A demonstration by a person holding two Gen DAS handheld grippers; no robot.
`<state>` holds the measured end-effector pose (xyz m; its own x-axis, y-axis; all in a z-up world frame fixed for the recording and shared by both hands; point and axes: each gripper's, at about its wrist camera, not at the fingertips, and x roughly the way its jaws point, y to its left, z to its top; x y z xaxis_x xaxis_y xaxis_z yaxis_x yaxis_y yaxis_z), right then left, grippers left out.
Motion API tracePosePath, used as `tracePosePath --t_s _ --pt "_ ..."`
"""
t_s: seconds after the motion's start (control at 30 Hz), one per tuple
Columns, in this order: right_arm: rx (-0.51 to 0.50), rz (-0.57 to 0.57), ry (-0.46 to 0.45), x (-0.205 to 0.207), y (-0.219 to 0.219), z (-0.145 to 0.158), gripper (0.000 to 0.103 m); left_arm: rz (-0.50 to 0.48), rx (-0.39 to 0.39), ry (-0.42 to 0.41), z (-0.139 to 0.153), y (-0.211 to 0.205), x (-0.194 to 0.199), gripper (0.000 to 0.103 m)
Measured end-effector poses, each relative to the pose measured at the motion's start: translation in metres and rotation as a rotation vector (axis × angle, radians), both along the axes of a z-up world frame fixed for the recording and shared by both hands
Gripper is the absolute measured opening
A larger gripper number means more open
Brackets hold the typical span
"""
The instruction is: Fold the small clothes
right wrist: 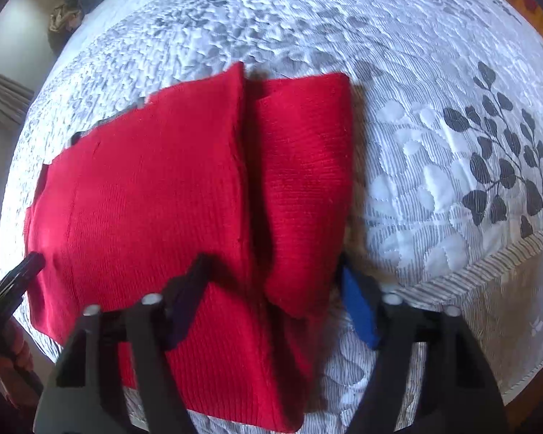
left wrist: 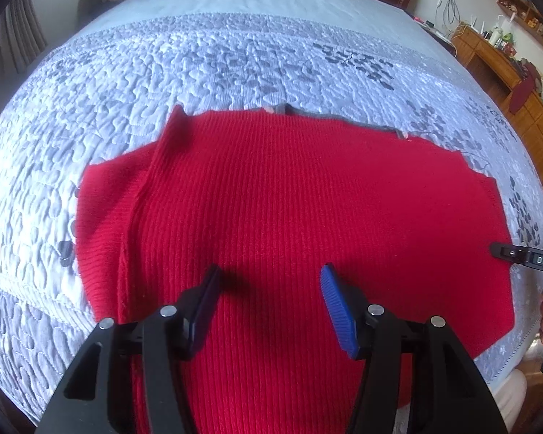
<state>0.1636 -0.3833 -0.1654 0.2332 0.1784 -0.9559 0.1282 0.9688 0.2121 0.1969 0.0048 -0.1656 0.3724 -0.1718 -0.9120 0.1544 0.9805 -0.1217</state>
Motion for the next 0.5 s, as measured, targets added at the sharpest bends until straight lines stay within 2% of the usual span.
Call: tracePosePath --t_s 0.07,0.17,0.33,0.5 --pt "0.021 0.012 -0.011 0.000 0.003 0.004 0.040 0.005 -0.011 0.015 -0.008 0.004 0.003 0.059" --pt "0.030 0.035 -0.011 0.002 0.005 0.003 0.033 -0.011 -0.029 0.025 -0.014 0.006 0.005 0.062" --pt "0.083 0.012 0.010 0.005 -0.003 -0.008 0.031 -0.022 -0.050 0.043 -0.016 0.008 0.007 0.062" --pt "0.059 0.019 0.005 0.003 0.001 -0.007 0.029 -0.031 -0.066 0.050 -0.019 0.009 0.008 0.063"
